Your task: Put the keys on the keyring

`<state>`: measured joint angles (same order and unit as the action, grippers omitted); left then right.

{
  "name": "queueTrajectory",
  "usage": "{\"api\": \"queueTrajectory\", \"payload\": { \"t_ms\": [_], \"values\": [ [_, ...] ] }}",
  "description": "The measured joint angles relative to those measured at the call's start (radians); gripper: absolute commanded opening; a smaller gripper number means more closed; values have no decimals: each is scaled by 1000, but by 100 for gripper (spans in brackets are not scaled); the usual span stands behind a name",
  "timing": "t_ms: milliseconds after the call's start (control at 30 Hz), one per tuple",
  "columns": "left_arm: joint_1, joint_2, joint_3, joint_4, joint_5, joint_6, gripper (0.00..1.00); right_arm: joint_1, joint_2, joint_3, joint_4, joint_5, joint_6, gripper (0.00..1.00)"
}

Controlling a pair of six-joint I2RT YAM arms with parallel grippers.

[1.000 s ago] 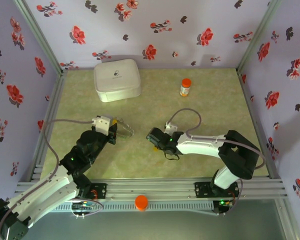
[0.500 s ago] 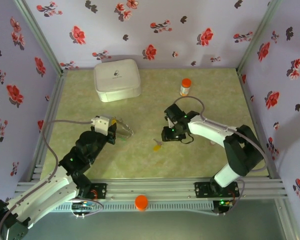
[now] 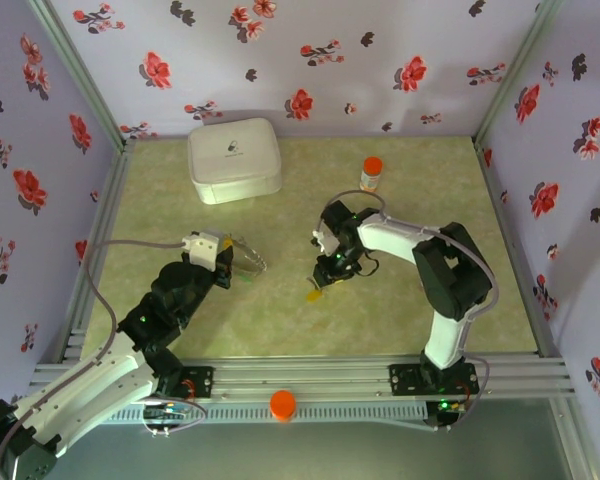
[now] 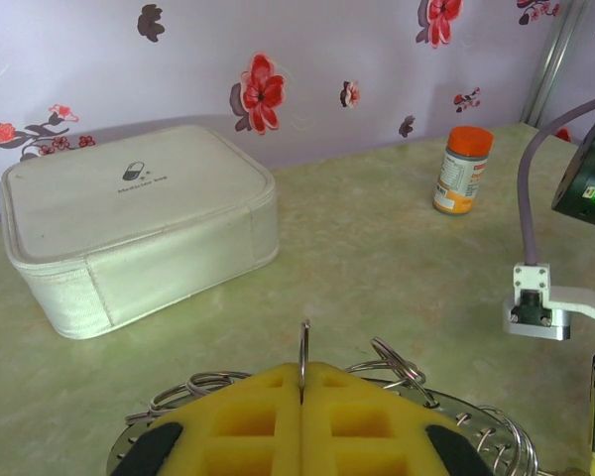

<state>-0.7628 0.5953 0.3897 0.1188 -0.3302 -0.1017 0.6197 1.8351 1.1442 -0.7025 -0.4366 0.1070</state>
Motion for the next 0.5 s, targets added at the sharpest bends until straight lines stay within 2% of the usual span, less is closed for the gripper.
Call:
{"api": "queueTrajectory", "payload": {
  "t_ms": [500],
  "values": [
    [0,0,0,0,0,0,0,3,32,12,-51,-39,-50,24]
  ]
}}
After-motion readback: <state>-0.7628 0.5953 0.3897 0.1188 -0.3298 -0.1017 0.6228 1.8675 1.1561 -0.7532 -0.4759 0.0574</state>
